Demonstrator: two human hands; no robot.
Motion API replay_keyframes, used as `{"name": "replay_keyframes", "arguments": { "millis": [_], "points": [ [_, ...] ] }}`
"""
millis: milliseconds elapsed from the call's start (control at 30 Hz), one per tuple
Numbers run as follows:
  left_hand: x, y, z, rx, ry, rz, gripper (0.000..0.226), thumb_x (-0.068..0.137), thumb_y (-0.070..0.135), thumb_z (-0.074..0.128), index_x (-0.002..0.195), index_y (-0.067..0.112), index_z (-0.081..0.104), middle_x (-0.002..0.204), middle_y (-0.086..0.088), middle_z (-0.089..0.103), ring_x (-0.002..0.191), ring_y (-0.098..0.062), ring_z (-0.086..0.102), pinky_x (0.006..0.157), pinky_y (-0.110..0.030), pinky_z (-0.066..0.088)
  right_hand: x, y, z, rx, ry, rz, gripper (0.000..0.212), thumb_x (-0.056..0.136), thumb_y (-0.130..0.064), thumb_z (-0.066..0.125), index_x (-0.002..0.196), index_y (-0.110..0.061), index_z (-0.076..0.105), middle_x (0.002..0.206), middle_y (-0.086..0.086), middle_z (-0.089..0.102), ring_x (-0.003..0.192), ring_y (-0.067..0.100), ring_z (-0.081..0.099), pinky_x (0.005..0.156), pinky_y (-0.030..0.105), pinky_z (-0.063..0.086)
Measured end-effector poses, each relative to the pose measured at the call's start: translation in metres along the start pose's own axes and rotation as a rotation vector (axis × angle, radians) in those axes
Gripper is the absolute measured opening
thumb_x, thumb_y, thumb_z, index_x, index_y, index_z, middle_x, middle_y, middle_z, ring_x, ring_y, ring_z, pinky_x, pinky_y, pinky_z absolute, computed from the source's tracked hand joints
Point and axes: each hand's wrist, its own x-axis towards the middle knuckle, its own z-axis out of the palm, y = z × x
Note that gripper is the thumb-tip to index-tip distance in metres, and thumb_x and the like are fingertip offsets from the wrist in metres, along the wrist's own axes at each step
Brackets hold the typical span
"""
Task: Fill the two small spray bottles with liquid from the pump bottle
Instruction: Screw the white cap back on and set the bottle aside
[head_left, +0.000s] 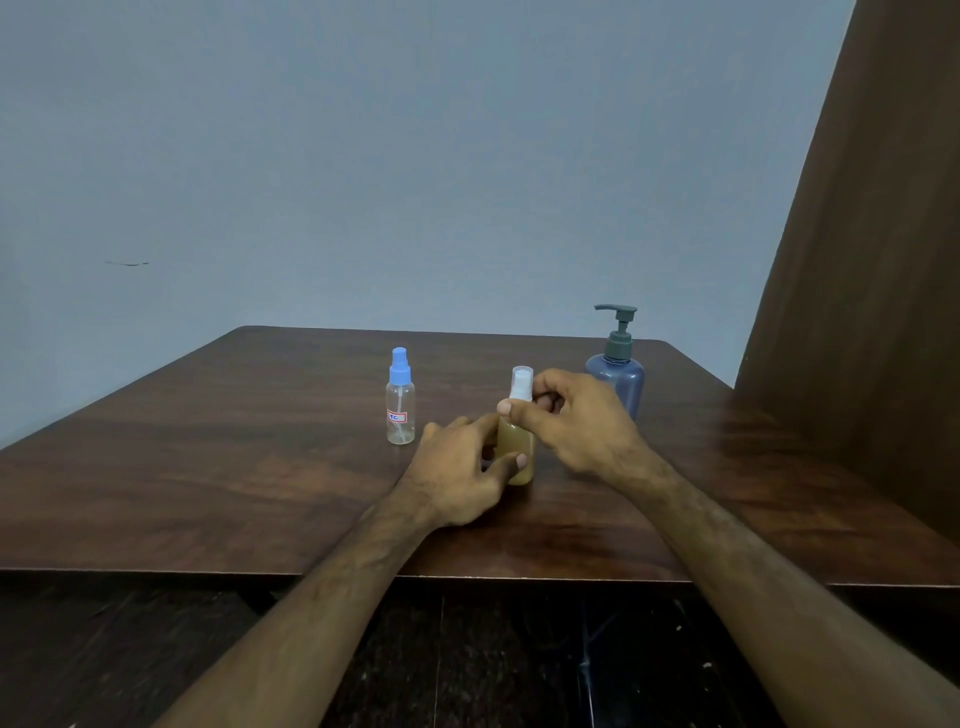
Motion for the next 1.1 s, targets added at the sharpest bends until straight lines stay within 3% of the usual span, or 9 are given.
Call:
{"name": "replay_keyframes", "arguments": {
  "millis": [100, 167, 233, 333, 467, 567, 700, 833, 1100],
  "points": [
    [-0.003, -0.001, -0.002, -0.016, 0.014, -0.007, 0.055, 0.083, 0.063, 0.046, 0.122, 0.027, 0.060, 0.110, 0.007, 0.067, 0.109, -0.015, 0.054, 0.098, -0.042, 0.037, 0.000, 0.001, -0.003, -0.021, -0.054, -0.014, 0.024, 0.091, -0.046, 0.074, 0.096, -0.023, 0.073, 0.077, -0.011, 0.061, 0.069, 0.006, 0.053, 0.070, 0.034, 0.051],
    [-0.003, -0.002, -0.002, -0.024, 0.028, -0.010, 0.052, 0.084, 0.064, 0.057, 0.127, 0.035, 0.058, 0.115, 0.008, 0.067, 0.113, -0.018, 0.051, 0.097, -0.041, 0.038, -0.002, 0.006, -0.006, -0.027, -0.108, 0.004, 0.036, 0.089, -0.049, 0.076, 0.117, -0.027, 0.071, 0.096, -0.013, 0.065, 0.083, 0.004, 0.058, 0.084, 0.034, 0.056],
    [-0.004, -0.003, -0.008, -0.003, 0.025, -0.032, 0.070, 0.072, 0.076, 0.061, 0.134, 0.043, 0.052, 0.120, 0.009, 0.066, 0.116, -0.020, 0.049, 0.099, -0.041, 0.042, -0.006, 0.010, -0.008, 0.004, -0.147, 0.071, 0.052, 0.086, -0.048, 0.079, 0.133, -0.030, 0.065, 0.114, -0.012, 0.069, 0.101, 0.005, 0.064, 0.096, 0.037, 0.056],
    [-0.012, -0.003, -0.029, 0.166, 0.037, -0.052, 0.099, 0.056, 0.086, 0.052, 0.143, 0.038, 0.050, 0.131, 0.009, 0.064, 0.124, -0.018, 0.054, 0.102, -0.042, 0.049, -0.011, 0.015, -0.002, 0.015, -0.175, 0.097, 0.049, 0.082, -0.039, 0.084, 0.127, -0.029, 0.068, 0.113, -0.012, 0.075, 0.103, 0.006, 0.070, 0.099, 0.040, 0.056],
    [-0.030, -0.013, -0.061, -0.079, 0.447, -0.016, 0.041, 0.072, 0.052, 0.077, 0.107, 0.037, 0.063, 0.096, 0.021, 0.066, 0.084, -0.002, 0.062, 0.077, -0.027, 0.054, -0.005, 0.007, 0.010, -0.053, -0.104, 0.113, 0.050, 0.080, -0.040, 0.086, 0.125, -0.028, 0.068, 0.107, -0.012, 0.074, 0.096, 0.006, 0.070, 0.093, 0.033, 0.057],
    [-0.023, -0.033, -0.070, -0.234, 0.657, -0.062, 0.043, 0.076, 0.033, 0.083, 0.111, 0.029, 0.057, 0.108, 0.013, 0.058, 0.089, -0.004, 0.056, 0.076, -0.017, 0.045, 0.014, 0.002, 0.023, -0.121, -0.075, 0.127, 0.052, 0.083, -0.042, 0.083, 0.129, -0.026, 0.065, 0.112, -0.011, 0.073, 0.101, 0.010, 0.068, 0.089, 0.027, 0.052],
    [-0.008, -0.056, -0.057, -0.207, 0.583, -0.220, 0.070, 0.074, 0.042, 0.083, 0.133, 0.027, 0.050, 0.127, 0.010, 0.052, 0.109, -0.009, 0.055, 0.093, -0.033, 0.052, 0.054, 0.009, 0.043, -0.201, -0.048, 0.162, 0.052, 0.086, -0.044, 0.080, 0.131, -0.022, 0.064, 0.118, -0.002, 0.073, 0.106, 0.020, 0.068, 0.093, 0.036, 0.055],
    [0.002, -0.064, -0.044, -0.093, 0.493, -0.250, 0.072, 0.071, 0.053, 0.078, 0.133, 0.030, 0.050, 0.123, 0.012, 0.056, 0.108, -0.011, 0.057, 0.097, -0.040, 0.052, 0.098, 0.021, 0.062, -0.214, -0.028, 0.198, 0.049, 0.091, -0.039, 0.076, 0.133, -0.018, 0.062, 0.124, 0.005, 0.070, 0.108, 0.027, 0.066, 0.095, 0.043, 0.055],
    [0.005, -0.069, -0.037, 0.046, 0.435, -0.302, 0.042, 0.070, 0.056, 0.063, 0.104, 0.032, 0.053, 0.097, 0.014, 0.058, 0.089, -0.012, 0.060, 0.078, -0.033, 0.050, 0.172, 0.037, 0.089, -0.220, 0.043, 0.287, 0.044, 0.088, -0.041, 0.078, 0.121, -0.014, 0.068, 0.114, 0.007, 0.071, 0.101, 0.029, 0.066, 0.076, 0.036, 0.052]
  ]
}}
